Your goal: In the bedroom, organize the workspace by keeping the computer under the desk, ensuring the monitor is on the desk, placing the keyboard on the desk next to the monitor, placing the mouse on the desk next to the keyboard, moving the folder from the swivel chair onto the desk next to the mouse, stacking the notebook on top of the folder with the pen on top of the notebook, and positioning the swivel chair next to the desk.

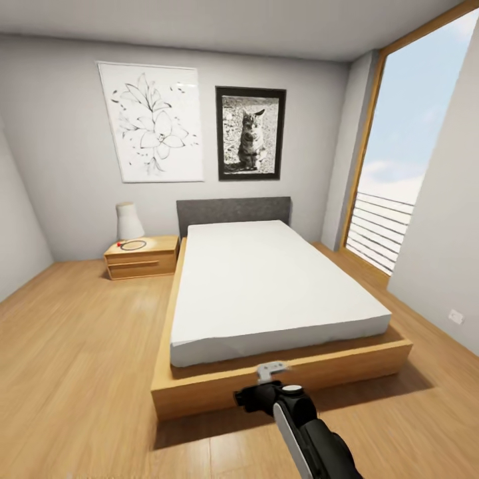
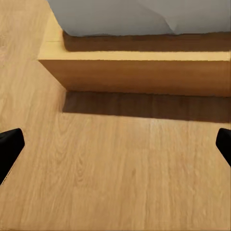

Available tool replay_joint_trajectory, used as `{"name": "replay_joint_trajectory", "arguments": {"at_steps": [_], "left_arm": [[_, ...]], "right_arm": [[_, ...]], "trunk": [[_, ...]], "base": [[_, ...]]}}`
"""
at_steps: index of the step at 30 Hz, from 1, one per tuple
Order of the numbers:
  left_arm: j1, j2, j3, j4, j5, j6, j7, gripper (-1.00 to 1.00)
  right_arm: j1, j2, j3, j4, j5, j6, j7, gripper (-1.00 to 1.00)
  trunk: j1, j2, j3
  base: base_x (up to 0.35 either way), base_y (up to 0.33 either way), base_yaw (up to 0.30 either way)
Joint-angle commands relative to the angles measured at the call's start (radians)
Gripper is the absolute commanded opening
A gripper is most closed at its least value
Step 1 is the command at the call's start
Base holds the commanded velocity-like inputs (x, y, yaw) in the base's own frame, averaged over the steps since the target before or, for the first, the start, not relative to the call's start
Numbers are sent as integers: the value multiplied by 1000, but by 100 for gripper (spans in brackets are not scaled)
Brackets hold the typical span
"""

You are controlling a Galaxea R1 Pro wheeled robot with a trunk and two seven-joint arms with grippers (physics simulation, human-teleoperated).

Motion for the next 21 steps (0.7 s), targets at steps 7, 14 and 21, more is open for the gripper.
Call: {"name": "replay_joint_trajectory", "arguments": {"at_steps": [7, 14, 21], "left_arm": [[0, -3, 21, -29, 31, 13, 3, 100], [-3, 2, 20, -59, 121, 18, 75, 100], [-5, 0, 13, -55, 157, 10, 143, 100]], "right_arm": [[-29, 0, 34, -29, -66, 7, 0, 100], [-98, 0, 40, -33, -234, 28, -4, 100], [-117, 0, 79, -35, -301, 36, -5, 100]], "trunk": [[27, -50, -23], [54, -99, -44], [81, -148, -66]], "base": [[0, 0, 249], [0, 0, 243], [0, 0, 228]]}}
